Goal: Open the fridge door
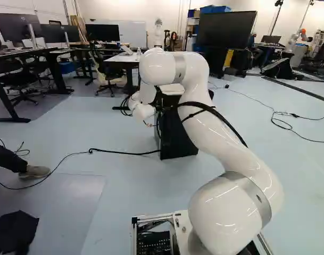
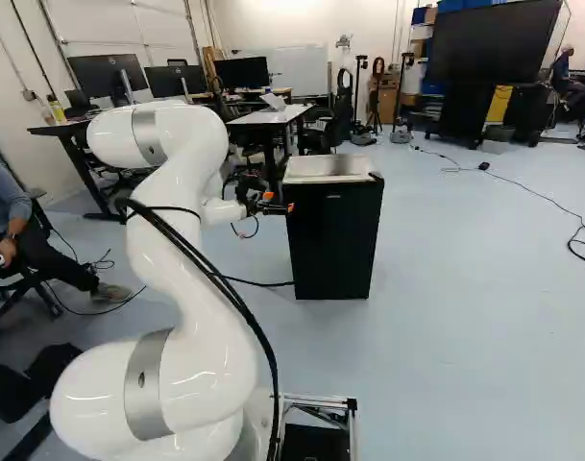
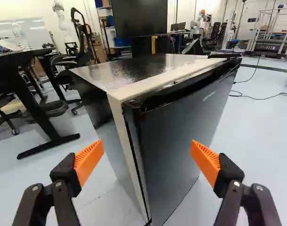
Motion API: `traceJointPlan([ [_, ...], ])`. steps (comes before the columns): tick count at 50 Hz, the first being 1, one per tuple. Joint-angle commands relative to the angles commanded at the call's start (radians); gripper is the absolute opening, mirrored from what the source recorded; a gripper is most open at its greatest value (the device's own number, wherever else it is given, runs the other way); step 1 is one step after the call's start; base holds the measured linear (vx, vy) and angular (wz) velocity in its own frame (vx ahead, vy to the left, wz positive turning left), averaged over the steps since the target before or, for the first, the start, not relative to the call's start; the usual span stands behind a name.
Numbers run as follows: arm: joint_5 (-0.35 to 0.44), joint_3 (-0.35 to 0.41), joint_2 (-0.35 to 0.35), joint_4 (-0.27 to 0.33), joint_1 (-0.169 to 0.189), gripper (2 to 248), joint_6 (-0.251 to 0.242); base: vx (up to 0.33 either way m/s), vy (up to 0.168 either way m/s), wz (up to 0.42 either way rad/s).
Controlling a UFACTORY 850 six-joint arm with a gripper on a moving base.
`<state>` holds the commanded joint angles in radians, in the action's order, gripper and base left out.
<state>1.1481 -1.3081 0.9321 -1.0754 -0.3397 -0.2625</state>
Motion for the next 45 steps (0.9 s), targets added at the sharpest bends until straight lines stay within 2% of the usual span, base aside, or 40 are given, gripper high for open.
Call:
traceJointPlan([
  [45,0.000,-0.004,0.003,0.000,0.034,247,0.000,0.000,0.000,0.000],
])
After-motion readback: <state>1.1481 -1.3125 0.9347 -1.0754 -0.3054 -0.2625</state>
